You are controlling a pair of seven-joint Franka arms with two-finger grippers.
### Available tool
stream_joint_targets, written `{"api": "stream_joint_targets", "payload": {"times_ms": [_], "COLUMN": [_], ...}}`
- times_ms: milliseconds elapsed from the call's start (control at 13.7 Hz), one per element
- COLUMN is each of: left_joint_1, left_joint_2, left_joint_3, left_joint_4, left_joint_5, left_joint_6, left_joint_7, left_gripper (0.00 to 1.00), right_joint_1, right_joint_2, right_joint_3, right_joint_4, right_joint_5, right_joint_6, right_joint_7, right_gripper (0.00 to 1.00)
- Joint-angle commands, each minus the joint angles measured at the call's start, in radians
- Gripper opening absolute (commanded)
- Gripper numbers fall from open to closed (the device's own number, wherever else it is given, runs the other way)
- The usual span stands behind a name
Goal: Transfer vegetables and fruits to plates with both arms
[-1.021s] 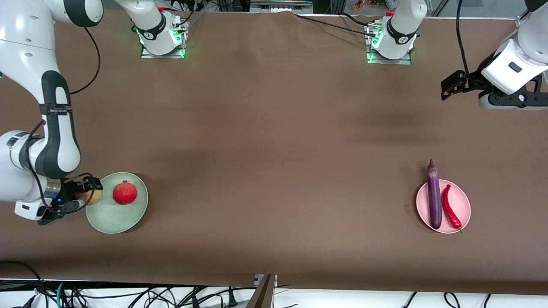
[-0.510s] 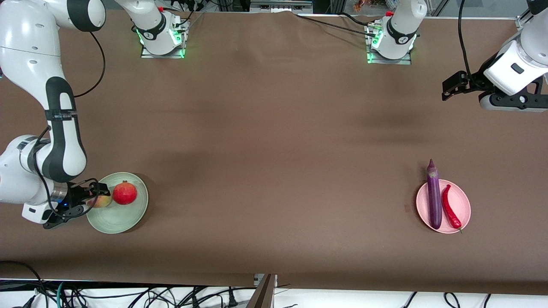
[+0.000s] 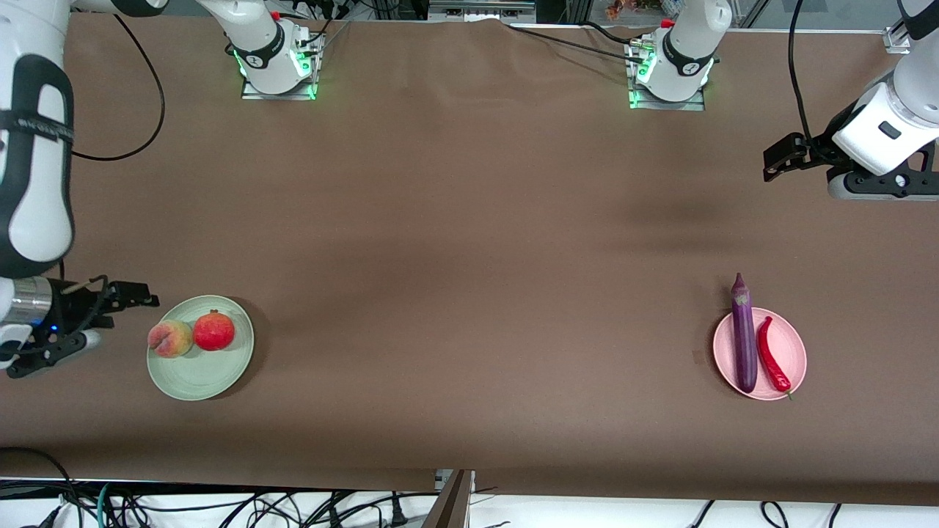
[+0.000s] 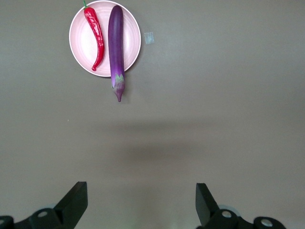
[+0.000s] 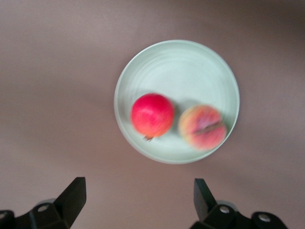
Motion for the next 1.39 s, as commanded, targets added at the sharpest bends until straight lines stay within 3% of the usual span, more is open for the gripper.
{"api": "stream_joint_targets", "payload": {"times_ms": [0, 219, 292, 438, 510, 802, 1312], "left_joint_1": [-0.004, -0.011, -0.011, -0.011, -0.013, -0.013, -0.013], "left_joint_2": [0.006, 0.006, 0.006, 0.006, 0.006, 0.006, 0.005], "left_joint_3": [-0.001, -0.003, -0.003, -0.003, -0.003, -0.003, -0.004], "left_joint_4": [0.048, 0.049, 0.049, 0.049, 0.05, 0.05, 0.052], "left_joint_5": [0.016, 0.016, 0.016, 0.012, 0.012, 0.012, 0.012], "left_joint_6": [0.0, -0.009, -0.008, 0.002, 0.0, -0.001, -0.006], "left_joint_7": [0.024, 0.023, 0.023, 0.023, 0.023, 0.024, 0.024], "left_gripper": [1.0, 1.0, 1.0, 1.0, 1.0, 1.0, 1.0], "right_joint_1": [0.048, 0.074, 0.095, 0.109, 0.105, 0.079, 0.06], "right_joint_2": [-0.052, -0.112, -0.144, -0.222, -0.275, -0.469, -0.567], "right_joint_3": [-0.001, 0.005, 0.006, 0.069, 0.096, 0.103, 0.127], "right_joint_4": [0.026, 0.028, 0.026, 0.006, -0.059, -0.323, -0.368], "right_joint_5": [-0.001, -0.036, -0.091, -0.191, -0.216, -0.213, -0.228], "right_joint_6": [-0.12, -0.228, -0.271, -0.324, -0.319, -0.282, -0.176], "right_joint_7": [0.206, 0.364, 0.413, 0.531, 0.562, 0.561, 0.552], "right_gripper": [1.0, 1.0, 1.0, 1.0, 1.0, 1.0, 1.0]}}
